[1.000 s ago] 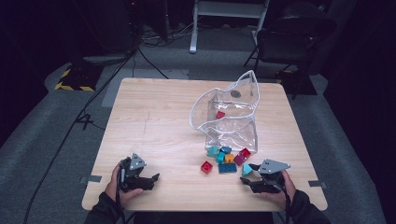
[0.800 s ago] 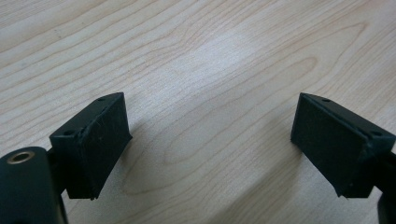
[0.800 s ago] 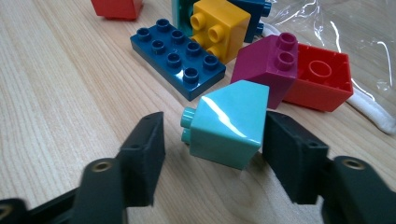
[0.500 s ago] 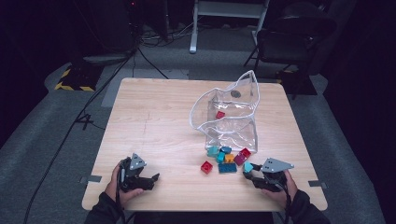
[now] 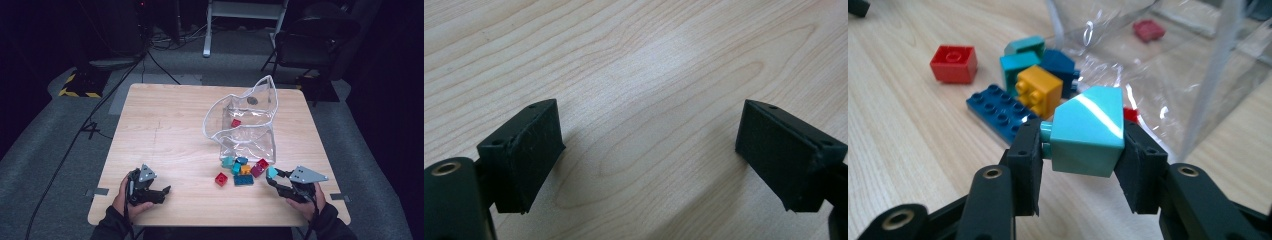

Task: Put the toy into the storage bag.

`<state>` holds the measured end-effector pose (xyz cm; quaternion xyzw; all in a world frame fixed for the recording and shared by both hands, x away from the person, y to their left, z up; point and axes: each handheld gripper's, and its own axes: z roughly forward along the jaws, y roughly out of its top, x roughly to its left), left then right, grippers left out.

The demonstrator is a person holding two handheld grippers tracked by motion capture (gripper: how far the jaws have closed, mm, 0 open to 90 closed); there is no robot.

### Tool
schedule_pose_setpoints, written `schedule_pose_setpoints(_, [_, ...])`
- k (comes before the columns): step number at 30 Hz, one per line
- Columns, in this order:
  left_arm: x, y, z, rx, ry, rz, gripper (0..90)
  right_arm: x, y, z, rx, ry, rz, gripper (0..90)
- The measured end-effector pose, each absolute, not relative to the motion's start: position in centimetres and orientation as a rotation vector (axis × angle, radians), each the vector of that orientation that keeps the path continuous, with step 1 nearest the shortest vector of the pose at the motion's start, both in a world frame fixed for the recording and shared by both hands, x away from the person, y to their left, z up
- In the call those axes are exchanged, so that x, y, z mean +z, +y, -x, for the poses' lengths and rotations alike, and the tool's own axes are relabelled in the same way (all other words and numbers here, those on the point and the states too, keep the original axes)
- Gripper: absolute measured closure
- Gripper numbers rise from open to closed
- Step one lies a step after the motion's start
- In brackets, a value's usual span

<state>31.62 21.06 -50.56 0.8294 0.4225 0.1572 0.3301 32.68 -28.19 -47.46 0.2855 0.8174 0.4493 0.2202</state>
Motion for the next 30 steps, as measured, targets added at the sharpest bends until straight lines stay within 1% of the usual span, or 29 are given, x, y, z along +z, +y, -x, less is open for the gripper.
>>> schedule_pose_setpoints(10, [-50.6, 21.1, -31.6, 0.411, 1.106, -2.169, 11.8, -45.0, -29.1, -33.0, 1.283, 2.170, -0.789, 57.4])
schedule_pose_setpoints(15, [-50.6, 21.1, -31.6, 0.411, 1.105, -2.169, 11.8, -42.9, -29.3, -33.2, 1.300, 2.121, -0.762, 57.5])
schedule_pose_setpoints(17, [-50.6, 21.1, -31.6, 0.411, 1.106, -2.169, 11.8, -42.6, -29.3, -33.3, 1.303, 2.115, -0.757, 57.5])
schedule_pose_setpoints(19, [-50.6, 21.1, -31.6, 0.411, 1.107, -2.169, 11.7, -41.4, -29.3, -33.7, 1.328, 2.081, -0.748, 57.5])
schedule_pose_setpoints(23, [-50.6, 21.1, -31.6, 0.412, 1.105, -2.170, 11.6, -40.3, -29.2, -34.0, 1.349, 2.050, -0.718, 57.5])
schedule_pose_setpoints(25, [-50.6, 21.1, -31.6, 0.411, 1.107, -2.169, 11.6, -38.8, -28.9, -34.4, 1.367, 2.018, -0.688, 57.5])
schedule_pose_setpoints(26, [-50.6, 21.1, -31.6, 0.411, 1.108, -2.168, 11.6, -38.8, -28.9, -34.4, 1.367, 2.018, -0.688, 57.5])
schedule_pose_setpoints(30, [-50.6, 21.1, -31.6, 0.412, 1.105, -2.170, 11.6, -36.6, -28.2, -35.2, 1.369, 1.996, -0.655, 57.5])
